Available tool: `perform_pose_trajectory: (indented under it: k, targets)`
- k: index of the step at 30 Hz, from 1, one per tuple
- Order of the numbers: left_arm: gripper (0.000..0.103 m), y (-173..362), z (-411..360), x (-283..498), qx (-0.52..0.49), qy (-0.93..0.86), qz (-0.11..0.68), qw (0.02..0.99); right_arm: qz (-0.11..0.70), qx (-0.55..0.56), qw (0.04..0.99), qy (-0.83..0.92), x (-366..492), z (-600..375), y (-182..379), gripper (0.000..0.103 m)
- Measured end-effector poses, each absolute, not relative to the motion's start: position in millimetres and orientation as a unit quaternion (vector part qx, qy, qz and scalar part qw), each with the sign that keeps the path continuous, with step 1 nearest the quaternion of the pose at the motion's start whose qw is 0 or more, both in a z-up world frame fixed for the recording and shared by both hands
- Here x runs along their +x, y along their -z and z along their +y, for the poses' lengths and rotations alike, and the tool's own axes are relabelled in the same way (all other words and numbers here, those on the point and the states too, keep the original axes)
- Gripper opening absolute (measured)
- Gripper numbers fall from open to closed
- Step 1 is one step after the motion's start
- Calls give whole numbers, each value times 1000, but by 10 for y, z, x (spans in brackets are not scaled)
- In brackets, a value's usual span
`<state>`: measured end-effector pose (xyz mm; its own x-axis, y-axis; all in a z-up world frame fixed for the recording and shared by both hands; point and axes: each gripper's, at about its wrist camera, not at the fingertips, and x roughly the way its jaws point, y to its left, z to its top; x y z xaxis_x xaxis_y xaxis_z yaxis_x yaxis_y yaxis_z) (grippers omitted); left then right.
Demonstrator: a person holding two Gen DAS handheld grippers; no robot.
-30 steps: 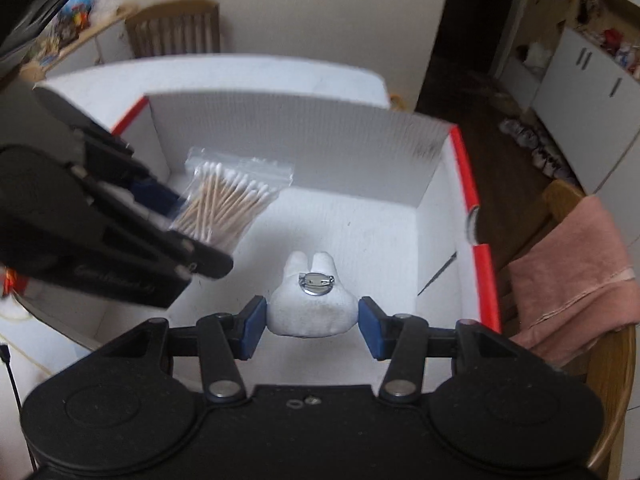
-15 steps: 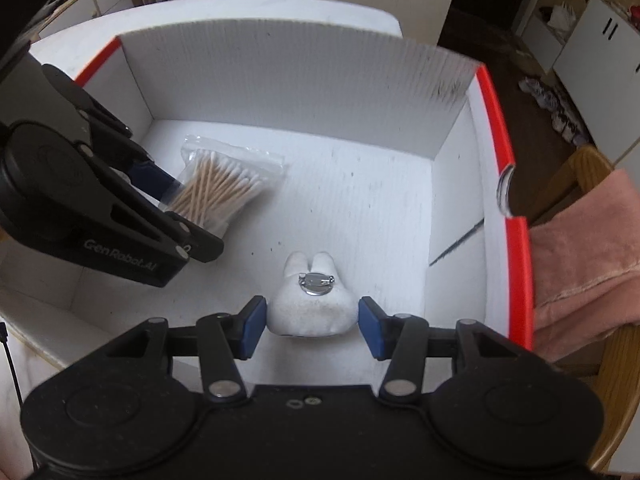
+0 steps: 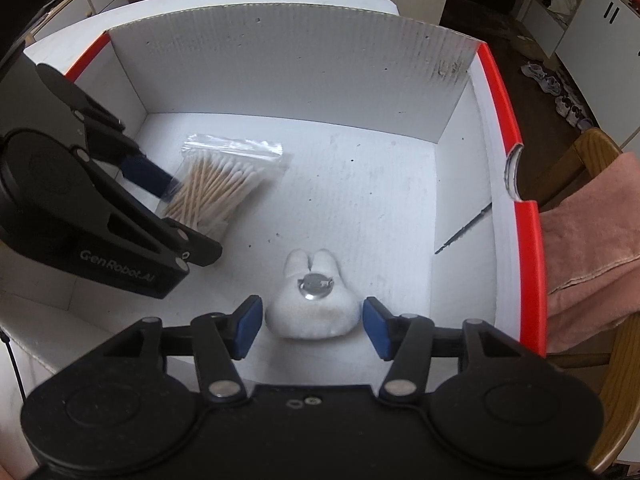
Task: Organize objects
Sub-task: 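Carry both items into the red shoebox and open both grippers to release them, then withdraw both grippers from the shoebox back over the cluttered pile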
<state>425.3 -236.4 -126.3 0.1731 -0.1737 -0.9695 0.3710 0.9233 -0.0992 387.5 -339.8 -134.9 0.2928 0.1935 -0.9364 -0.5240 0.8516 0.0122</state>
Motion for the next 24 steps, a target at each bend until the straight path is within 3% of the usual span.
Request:
perform_pose_trajectory:
  k: [11, 24]
  targets:
    - [53, 959, -2246, 4120, 61, 186, 588, 785, 513, -140, 813, -238, 3740, -3432, 1074, 66]
    - [53, 437, -2114, 3725, 39, 191, 518, 833, 452, -114, 855, -229, 3511, -3512, 599, 67]
